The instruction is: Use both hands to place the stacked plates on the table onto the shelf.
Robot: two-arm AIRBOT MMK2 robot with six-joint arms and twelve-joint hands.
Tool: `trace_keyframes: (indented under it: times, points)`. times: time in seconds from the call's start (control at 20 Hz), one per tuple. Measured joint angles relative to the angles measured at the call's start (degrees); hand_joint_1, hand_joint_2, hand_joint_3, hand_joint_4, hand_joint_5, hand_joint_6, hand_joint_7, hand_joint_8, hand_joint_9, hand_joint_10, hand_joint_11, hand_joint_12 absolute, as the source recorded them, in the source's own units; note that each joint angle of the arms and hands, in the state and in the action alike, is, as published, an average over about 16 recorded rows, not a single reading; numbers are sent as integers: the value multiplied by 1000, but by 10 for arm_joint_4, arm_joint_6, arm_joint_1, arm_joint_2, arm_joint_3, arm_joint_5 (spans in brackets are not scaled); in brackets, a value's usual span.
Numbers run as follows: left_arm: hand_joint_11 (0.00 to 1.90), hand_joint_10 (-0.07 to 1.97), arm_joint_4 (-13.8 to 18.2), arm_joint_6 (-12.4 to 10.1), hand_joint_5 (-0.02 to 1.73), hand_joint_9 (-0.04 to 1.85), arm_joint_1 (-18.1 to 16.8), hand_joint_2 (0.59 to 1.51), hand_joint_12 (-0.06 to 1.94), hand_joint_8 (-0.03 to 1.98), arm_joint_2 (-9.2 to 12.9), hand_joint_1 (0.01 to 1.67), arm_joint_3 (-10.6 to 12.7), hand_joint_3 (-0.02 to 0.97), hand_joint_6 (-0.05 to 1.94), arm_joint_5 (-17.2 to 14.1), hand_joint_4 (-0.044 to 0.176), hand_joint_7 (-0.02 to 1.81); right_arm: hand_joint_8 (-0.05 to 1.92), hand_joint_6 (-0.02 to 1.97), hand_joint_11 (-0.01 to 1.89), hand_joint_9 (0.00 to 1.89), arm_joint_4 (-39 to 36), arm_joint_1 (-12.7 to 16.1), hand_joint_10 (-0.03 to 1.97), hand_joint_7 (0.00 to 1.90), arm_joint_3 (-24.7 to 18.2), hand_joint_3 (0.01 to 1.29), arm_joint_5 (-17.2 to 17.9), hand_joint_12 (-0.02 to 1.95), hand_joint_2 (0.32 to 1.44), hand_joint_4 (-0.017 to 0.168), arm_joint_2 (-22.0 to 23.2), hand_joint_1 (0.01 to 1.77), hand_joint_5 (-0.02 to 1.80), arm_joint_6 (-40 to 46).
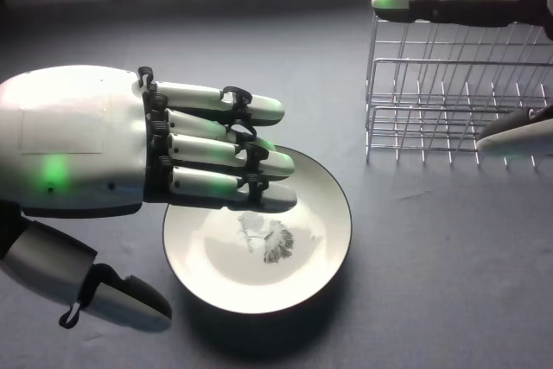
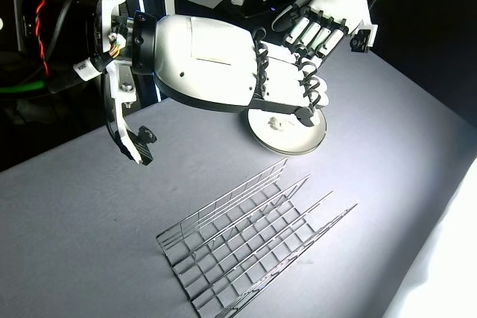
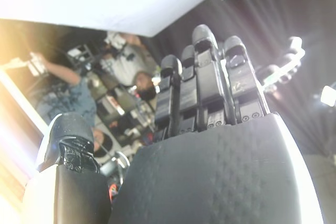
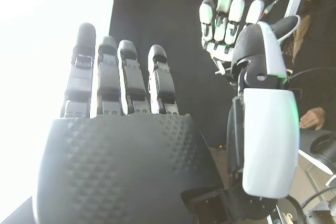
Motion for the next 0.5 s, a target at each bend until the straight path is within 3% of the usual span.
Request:
trace_keyframes:
  times: [0.4,0.5]
  points:
    - [26,16,13,-14,52,69,-4,1107,3,1,0,36,3,21,10,-5,4,46,13,21,20,54,-2,-4,14,46,4,27,-1,292,1096,14,0,338,60,0]
    - [19,16,21,-24,32,37,-9,1103,3,1,-2,30,7,19,10,-10,3,27,13,21,20,44,-3,-7,16,42,5,27,-1,237,1097,3,0,316,49,0]
